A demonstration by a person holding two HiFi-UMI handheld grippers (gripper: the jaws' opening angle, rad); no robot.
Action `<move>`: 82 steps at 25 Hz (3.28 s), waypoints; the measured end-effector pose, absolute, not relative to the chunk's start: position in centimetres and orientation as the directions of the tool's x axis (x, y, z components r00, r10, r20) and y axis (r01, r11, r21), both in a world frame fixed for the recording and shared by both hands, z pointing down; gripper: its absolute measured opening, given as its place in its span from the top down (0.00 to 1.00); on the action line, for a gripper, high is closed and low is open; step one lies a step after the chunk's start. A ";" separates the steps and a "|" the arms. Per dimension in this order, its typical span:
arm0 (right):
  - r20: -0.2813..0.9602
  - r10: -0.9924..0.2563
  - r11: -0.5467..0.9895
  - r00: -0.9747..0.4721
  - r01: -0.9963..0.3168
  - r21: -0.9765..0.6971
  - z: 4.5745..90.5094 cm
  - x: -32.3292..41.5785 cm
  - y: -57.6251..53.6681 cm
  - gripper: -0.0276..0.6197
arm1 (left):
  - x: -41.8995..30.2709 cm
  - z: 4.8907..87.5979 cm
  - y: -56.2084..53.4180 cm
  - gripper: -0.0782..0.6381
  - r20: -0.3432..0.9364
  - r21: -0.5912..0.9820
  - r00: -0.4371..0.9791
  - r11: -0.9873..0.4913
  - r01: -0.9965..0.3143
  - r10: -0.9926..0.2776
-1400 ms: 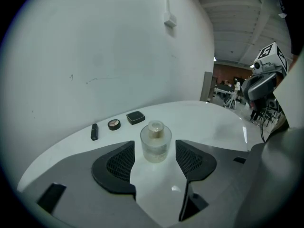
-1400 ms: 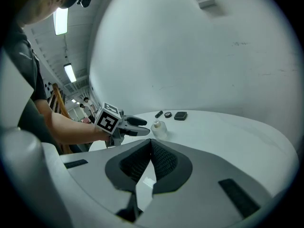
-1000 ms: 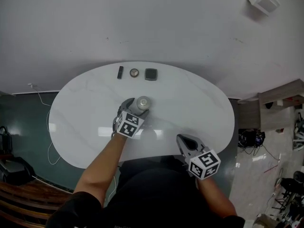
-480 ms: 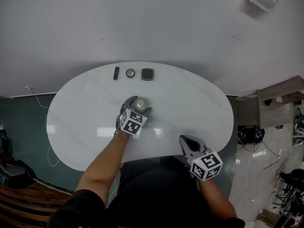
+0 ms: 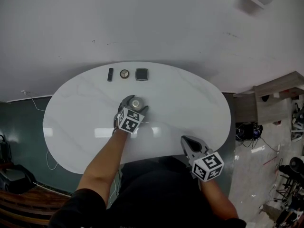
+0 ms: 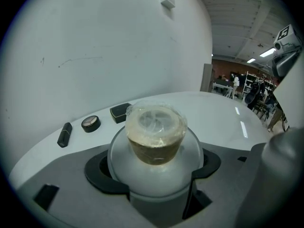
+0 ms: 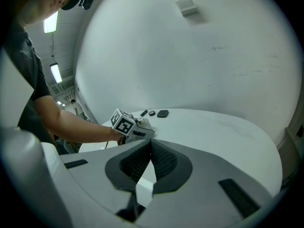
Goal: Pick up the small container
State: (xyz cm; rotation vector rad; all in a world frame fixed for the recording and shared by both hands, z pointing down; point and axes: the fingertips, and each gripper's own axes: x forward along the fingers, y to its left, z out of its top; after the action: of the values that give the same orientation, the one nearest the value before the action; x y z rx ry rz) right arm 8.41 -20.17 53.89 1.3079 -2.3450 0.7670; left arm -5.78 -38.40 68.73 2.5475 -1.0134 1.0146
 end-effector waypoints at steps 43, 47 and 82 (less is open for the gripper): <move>0.396 -0.604 0.646 -0.691 -0.716 -0.264 50.2 3.3 -23.6 0.96 | -10.2 58.8 -32.5 0.40 0.644 -0.049 0.487 -0.668 -0.743 -0.590; 0.369 -0.577 0.694 -0.728 -0.676 -0.247 49.2 1.6 -24.4 0.96 | -11.2 55.6 -30.9 0.40 0.608 -0.062 0.490 -0.653 -0.755 -0.624; 0.322 -0.473 0.825 -0.820 -0.541 -0.166 45.6 -5.8 -26.4 0.96 | -15.3 47.1 -20.1 0.40 0.593 -0.069 0.478 -0.632 -0.772 -0.648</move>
State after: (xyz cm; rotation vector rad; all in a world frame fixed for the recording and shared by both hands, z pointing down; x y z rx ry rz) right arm -5.83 -26.38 45.63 0.7765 -2.7405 0.3644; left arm -15.33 -20.11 47.15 2.5155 -1.2275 0.8738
